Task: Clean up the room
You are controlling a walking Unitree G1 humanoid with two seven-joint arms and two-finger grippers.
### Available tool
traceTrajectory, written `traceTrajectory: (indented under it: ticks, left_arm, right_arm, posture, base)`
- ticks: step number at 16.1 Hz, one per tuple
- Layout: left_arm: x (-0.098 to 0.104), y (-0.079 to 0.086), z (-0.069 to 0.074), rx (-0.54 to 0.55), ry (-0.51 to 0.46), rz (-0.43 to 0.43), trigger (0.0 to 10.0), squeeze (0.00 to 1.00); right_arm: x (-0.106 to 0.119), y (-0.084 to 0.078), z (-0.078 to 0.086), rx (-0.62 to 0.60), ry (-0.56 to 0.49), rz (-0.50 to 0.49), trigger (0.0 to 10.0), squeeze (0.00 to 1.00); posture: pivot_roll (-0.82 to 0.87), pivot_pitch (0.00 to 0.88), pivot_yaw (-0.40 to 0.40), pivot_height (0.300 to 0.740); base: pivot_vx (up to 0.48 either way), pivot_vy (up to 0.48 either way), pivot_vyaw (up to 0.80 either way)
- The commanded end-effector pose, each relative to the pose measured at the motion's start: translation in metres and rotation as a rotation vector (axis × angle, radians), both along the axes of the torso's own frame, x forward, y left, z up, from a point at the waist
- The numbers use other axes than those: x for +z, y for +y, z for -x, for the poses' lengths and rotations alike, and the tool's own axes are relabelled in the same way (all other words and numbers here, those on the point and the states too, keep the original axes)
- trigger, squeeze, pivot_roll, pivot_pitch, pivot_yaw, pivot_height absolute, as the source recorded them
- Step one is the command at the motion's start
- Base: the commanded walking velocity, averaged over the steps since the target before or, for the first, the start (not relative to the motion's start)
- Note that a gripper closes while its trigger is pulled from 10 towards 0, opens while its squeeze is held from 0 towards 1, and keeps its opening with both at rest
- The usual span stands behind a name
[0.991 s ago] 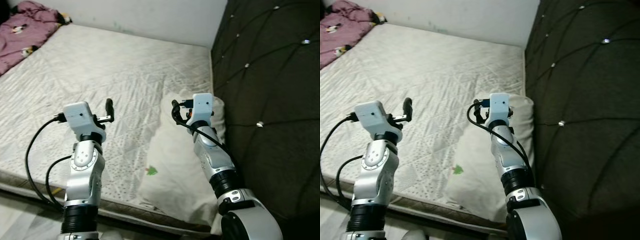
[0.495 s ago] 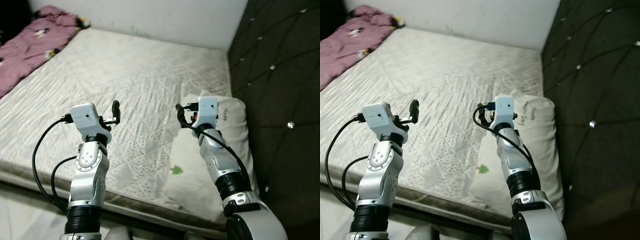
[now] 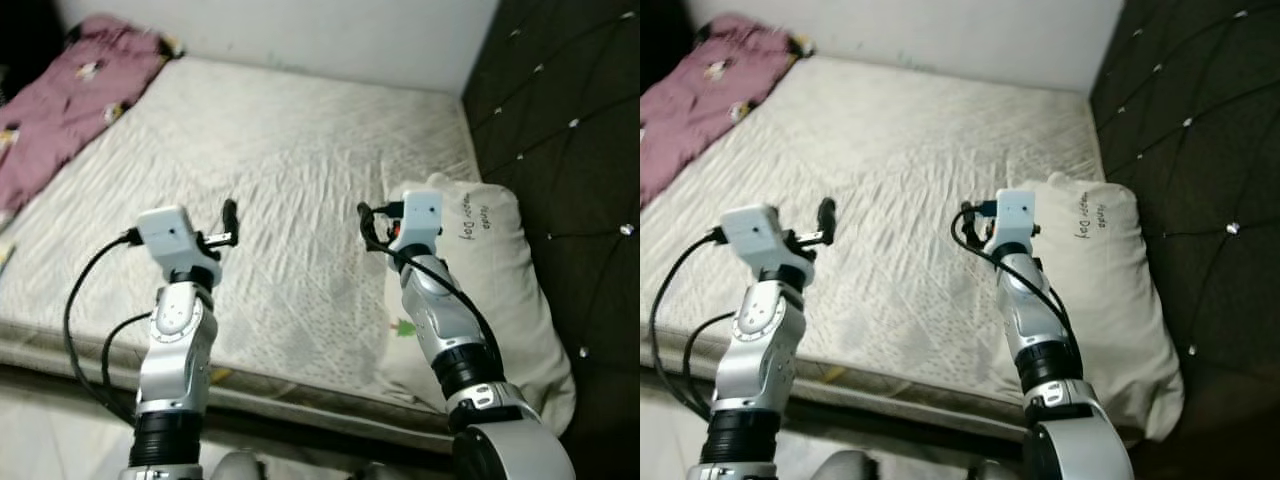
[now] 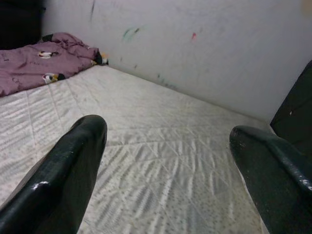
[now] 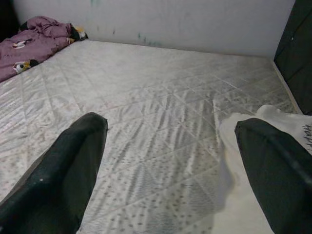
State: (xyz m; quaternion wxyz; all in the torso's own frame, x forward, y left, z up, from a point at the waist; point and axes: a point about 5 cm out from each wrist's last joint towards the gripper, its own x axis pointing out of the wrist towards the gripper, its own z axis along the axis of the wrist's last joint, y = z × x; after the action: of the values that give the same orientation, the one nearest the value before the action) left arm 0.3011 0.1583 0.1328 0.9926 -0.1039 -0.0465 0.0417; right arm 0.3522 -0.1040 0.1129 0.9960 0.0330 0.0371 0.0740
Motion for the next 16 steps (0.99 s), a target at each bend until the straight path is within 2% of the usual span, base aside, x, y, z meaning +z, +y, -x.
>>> traceTrajectory:
  ticks: [1, 3, 7, 9, 11, 13, 16]
  left_arm:
    - [0.000, 0.002, -0.001, 0.000, 0.003, -0.005, 10.0, 0.00]
    - [0.000, 0.002, -0.001, 0.000, 0.005, -0.002, 10.0, 0.00]
    - [0.000, 0.002, -0.001, 0.000, 0.004, 0.003, 10.0, 0.00]
    - [0.001, 0.002, -0.001, 0.009, 0.005, -0.002, 10.0, 0.00]
    - [0.002, 0.001, -0.001, -0.006, -0.007, 0.051, 10.0, 0.00]
    - [0.003, 0.000, -0.001, -0.031, -0.024, 0.016, 10.0, 0.00]
    - [0.001, 0.001, -0.001, -0.013, -0.004, 0.040, 10.0, 0.00]
  right_arm:
    - [0.005, 0.010, -0.002, 0.038, -0.012, -0.011, 10.0, 0.00]
    - [0.005, 0.011, -0.001, 0.048, -0.012, -0.008, 10.0, 0.00]
    - [0.002, 0.011, -0.001, 0.047, -0.003, 0.029, 10.0, 0.00]
    - [0.000, 0.011, -0.001, 0.042, -0.006, 0.092, 10.0, 0.00]
    - [-0.001, 0.011, -0.002, 0.044, 0.009, 0.083, 10.0, 0.00]
    - [-0.005, 0.010, -0.002, 0.029, 0.054, 0.039, 10.0, 0.00]
    - [-0.003, 0.009, -0.003, 0.026, 0.041, 0.042, 10.0, 0.00]
  posture:
    - [0.08, 0.000, -0.045, 0.740]
    - [0.08, 0.000, -0.045, 0.740]
    - [0.08, 0.000, -0.045, 0.740]
    - [0.08, 0.000, -0.045, 0.740]
    - [0.08, 0.000, -0.046, 0.740]
    - [0.08, 0.000, -0.045, 0.740]
    - [0.08, 0.000, -0.045, 0.740]
  base:
    - [0.000, 0.480, -0.80]
    - [0.000, 0.480, -0.80]
    - [0.000, 0.480, 0.00]
    - [0.000, 0.480, 0.00]
    - [0.000, 0.442, 0.00]
    - [0.000, 0.480, 0.00]
    - [0.000, 0.480, 0.00]
